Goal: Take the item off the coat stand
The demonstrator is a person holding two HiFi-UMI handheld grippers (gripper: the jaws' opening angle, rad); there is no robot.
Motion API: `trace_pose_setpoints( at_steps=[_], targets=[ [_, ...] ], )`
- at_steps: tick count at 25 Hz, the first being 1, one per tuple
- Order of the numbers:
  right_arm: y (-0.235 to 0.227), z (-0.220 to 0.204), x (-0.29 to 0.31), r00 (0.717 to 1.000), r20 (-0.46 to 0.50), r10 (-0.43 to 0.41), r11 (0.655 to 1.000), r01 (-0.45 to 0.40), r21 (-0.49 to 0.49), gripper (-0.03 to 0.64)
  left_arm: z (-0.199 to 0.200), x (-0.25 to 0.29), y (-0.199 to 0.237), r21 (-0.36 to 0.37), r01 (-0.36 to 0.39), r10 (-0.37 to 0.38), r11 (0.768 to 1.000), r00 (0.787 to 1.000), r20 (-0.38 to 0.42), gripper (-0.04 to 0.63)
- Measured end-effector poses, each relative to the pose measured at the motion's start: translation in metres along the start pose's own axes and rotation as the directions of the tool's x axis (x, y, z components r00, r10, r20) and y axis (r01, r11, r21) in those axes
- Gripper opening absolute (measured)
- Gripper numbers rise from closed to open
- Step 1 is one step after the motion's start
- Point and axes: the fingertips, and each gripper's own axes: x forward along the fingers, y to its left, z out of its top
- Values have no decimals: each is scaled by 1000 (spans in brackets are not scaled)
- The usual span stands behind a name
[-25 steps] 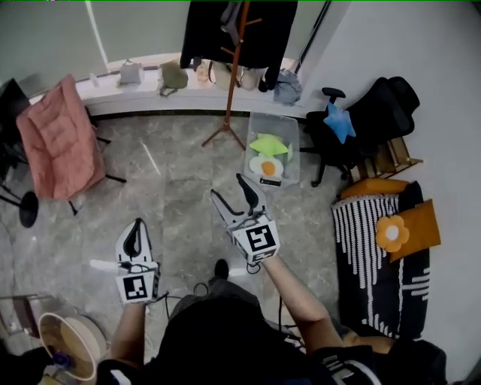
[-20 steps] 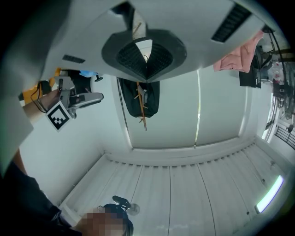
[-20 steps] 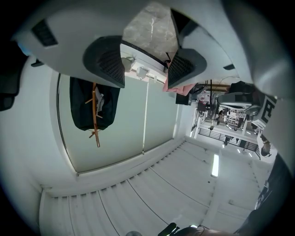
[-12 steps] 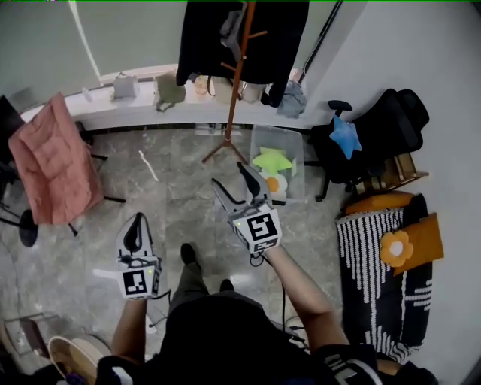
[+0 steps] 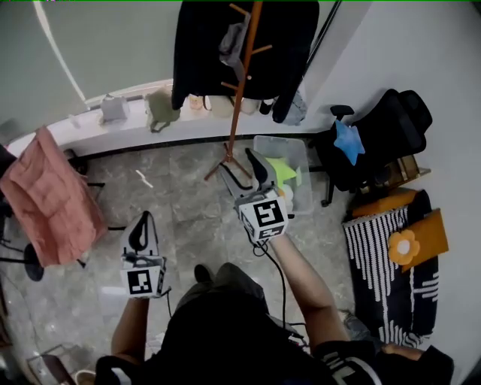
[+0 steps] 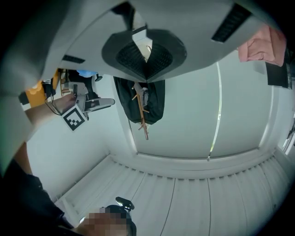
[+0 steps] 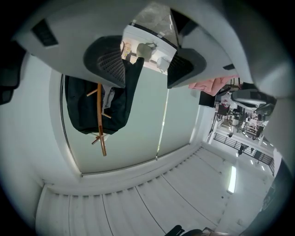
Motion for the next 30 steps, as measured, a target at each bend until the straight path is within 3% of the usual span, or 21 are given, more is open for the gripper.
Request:
trace_pose_setpoints(
  at_steps=[5, 16, 24, 30],
  targets=[
    [-33, -8, 60, 1000, -20, -6, 1000, 6, -3, 300, -6, 65, 21, -11, 9, -9, 1000, 1000, 4, 25],
    [-124, -14, 177, 999, -13, 43, 999, -43, -15, 296, -9, 198, 41, -29, -76, 76, 997, 997, 5, 25],
    [-196, -13, 254, 997, -48, -57, 996, 53, -78, 282, -22, 259, 51, -22, -45, 45, 999, 999, -21, 25],
    [-243, -20, 305, 985, -96, -144, 988, 138, -64, 270, -24, 289, 69, -13, -7, 7, 1000, 1000, -28, 25]
  ],
)
